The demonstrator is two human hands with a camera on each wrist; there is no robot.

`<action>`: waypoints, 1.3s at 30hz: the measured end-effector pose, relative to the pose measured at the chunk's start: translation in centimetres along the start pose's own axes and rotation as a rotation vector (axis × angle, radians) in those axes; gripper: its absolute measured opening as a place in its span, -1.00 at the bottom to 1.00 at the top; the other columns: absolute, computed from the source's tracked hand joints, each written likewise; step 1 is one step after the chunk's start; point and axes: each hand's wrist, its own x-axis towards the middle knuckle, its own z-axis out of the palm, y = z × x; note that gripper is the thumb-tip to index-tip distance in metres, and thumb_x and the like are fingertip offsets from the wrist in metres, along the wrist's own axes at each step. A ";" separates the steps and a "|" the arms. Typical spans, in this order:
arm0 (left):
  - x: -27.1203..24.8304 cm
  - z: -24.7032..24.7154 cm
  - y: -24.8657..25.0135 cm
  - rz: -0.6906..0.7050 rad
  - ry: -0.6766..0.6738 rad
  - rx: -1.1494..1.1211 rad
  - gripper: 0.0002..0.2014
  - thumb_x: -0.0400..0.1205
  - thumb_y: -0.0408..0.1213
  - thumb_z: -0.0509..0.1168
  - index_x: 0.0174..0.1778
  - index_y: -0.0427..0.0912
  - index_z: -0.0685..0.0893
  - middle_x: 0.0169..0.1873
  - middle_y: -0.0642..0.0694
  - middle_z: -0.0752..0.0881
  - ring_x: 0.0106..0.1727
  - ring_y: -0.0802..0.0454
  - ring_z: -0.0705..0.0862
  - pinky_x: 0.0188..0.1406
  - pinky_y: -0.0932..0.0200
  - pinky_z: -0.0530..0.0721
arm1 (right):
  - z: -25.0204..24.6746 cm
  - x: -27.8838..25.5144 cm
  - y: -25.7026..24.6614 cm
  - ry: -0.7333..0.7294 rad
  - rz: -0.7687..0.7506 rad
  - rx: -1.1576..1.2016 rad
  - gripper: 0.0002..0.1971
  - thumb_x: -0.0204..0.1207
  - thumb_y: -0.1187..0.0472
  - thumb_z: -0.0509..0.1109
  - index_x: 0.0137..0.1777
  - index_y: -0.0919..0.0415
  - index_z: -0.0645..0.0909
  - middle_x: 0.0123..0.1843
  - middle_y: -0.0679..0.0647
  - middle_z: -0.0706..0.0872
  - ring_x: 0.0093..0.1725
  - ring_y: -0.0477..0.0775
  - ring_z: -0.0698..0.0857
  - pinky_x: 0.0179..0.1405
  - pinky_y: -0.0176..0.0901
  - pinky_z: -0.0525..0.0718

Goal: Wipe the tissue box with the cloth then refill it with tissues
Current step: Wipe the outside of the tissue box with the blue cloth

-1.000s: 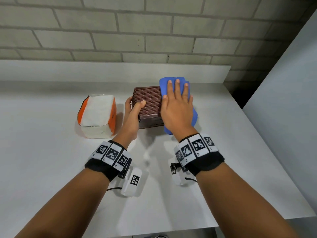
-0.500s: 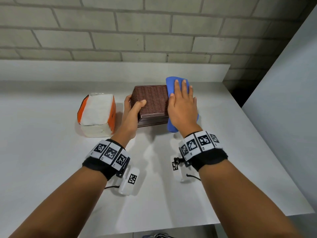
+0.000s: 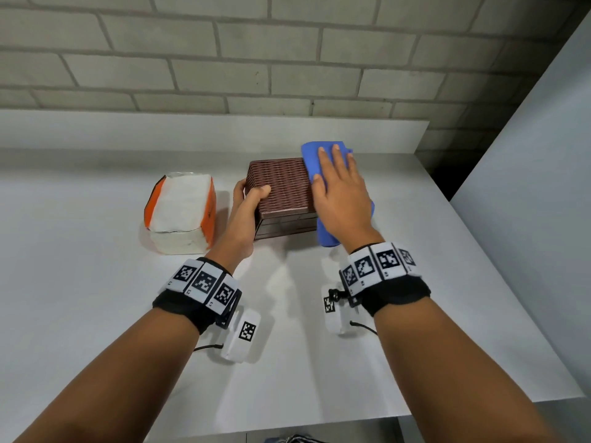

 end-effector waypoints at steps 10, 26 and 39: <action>0.6 -2.2 0.9 -0.239 -0.147 -0.149 -0.66 0.60 0.03 0.07 -0.11 0.05 0.76 -0.10 0.02 0.83 0.07 -0.07 0.72 0.07 -0.13 0.63 | -4.0 0.5 1.1 -0.233 0.017 0.889 -0.39 0.69 0.12 0.18 0.68 -0.03 0.03 0.69 -0.20 0.13 0.64 -0.23 0.17 0.57 -0.36 0.14; 1.4 -3.8 0.5 -0.338 -0.357 -0.265 -0.25 0.33 0.08 0.20 0.50 -0.06 0.45 0.53 -0.18 0.46 0.47 -0.27 0.47 0.19 -0.37 0.56 | -5.3 -0.2 1.4 -0.309 -0.122 0.549 0.25 0.18 0.20 0.70 0.68 -0.12 -0.15 0.60 -0.08 0.16 0.59 -0.01 0.24 0.58 -0.10 0.26; 0.2 0.4 5.2 0.449 -0.610 0.979 0.42 0.09 0.17 0.56 0.59 0.16 -0.44 0.67 0.10 -0.15 0.70 0.08 -0.12 0.67 -0.17 0.07 | -6.3 -0.4 0.5 -0.285 -0.197 0.284 0.30 0.02 0.03 0.72 0.65 -0.24 -0.11 0.47 -0.04 0.23 0.48 0.09 0.25 0.53 0.22 0.32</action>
